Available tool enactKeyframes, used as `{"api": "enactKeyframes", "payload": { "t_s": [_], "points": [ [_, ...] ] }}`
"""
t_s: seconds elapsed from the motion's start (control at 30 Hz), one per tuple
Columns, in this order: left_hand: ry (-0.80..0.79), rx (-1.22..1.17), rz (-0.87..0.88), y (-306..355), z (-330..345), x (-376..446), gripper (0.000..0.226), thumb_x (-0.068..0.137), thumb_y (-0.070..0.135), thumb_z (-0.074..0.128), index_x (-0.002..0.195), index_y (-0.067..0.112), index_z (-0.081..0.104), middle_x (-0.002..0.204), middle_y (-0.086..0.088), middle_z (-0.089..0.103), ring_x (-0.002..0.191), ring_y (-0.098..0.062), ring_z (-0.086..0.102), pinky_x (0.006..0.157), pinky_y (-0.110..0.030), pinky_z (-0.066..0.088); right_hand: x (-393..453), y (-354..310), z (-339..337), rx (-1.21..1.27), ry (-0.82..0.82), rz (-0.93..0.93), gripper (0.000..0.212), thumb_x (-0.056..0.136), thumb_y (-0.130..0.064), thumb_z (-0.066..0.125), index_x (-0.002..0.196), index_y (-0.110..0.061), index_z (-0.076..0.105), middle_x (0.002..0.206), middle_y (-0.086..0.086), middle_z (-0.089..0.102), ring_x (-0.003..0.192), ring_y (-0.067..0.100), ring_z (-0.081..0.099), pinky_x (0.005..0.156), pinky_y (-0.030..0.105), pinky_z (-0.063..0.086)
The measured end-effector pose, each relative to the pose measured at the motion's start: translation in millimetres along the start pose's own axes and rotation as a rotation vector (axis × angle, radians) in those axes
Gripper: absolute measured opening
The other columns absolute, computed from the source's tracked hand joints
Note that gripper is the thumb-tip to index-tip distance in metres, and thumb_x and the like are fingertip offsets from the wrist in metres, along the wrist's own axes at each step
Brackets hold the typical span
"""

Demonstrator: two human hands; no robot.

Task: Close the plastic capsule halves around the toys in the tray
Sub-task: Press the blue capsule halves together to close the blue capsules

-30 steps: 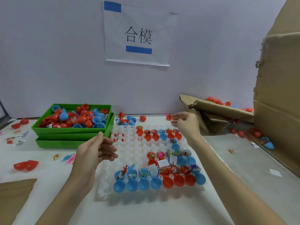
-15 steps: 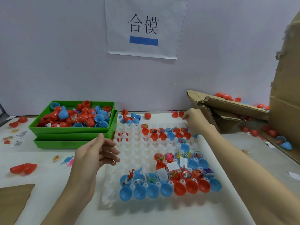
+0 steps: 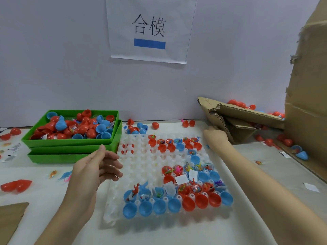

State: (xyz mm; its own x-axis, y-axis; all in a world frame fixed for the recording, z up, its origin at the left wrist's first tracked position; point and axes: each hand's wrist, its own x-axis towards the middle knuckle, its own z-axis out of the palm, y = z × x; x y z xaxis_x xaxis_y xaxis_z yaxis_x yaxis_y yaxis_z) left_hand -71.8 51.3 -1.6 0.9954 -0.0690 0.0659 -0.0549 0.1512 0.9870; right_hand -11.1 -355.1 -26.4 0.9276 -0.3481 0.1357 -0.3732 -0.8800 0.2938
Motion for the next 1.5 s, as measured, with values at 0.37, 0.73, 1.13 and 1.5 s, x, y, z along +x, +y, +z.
{"api": "enactKeyframes", "payload": {
  "t_s": [0.37,0.73,1.13,1.5],
  "points": [
    [0.010,0.033,-0.011,-2,-1,2,0.045,0.111,0.030,0.046,0.089,-0.002,0.070,0.073,-0.017,0.072,0.056,-0.025,0.068,0.063,-0.041,0.053,-17,-13,-26,-0.219,0.404,-0.211,0.035,0.099,-0.015,0.064,0.133,-0.007,0.059,0.130,0.011,0.061,0.121,0.025,0.056,0.107,0.035,0.046],
    [0.017,0.045,-0.030,-5,-4,7,0.045,0.110,0.031,0.047,0.089,-0.002,0.070,0.074,-0.017,0.073,0.056,-0.026,0.068,0.061,-0.039,0.053,-1,15,-107,0.134,0.608,-0.053,0.023,0.099,-0.006,0.061,0.122,-0.007,0.067,0.121,0.010,0.069,0.109,0.025,0.063,0.103,0.033,0.049],
    [-0.298,0.444,0.194,3,-1,-5,0.025,0.099,0.034,0.065,0.081,0.022,0.076,0.064,-0.002,0.065,0.055,-0.010,0.055,0.053,-0.018,0.048,-153,-64,-72,1.074,0.440,-0.133,0.016,0.098,-0.013,0.068,0.108,-0.019,0.078,0.100,-0.016,0.071,0.088,-0.008,0.062,0.079,-0.003,0.043],
    [-0.802,0.907,0.178,17,-17,-16,0.050,0.066,0.082,0.077,0.070,0.033,0.080,0.051,0.006,0.050,0.050,-0.009,0.038,0.049,-0.021,0.029,-170,-80,-79,1.070,0.365,-0.166,0.017,0.097,-0.015,0.067,0.111,-0.019,0.076,0.103,-0.010,0.072,0.092,0.000,0.065,0.083,0.001,0.044]
  ]
}}
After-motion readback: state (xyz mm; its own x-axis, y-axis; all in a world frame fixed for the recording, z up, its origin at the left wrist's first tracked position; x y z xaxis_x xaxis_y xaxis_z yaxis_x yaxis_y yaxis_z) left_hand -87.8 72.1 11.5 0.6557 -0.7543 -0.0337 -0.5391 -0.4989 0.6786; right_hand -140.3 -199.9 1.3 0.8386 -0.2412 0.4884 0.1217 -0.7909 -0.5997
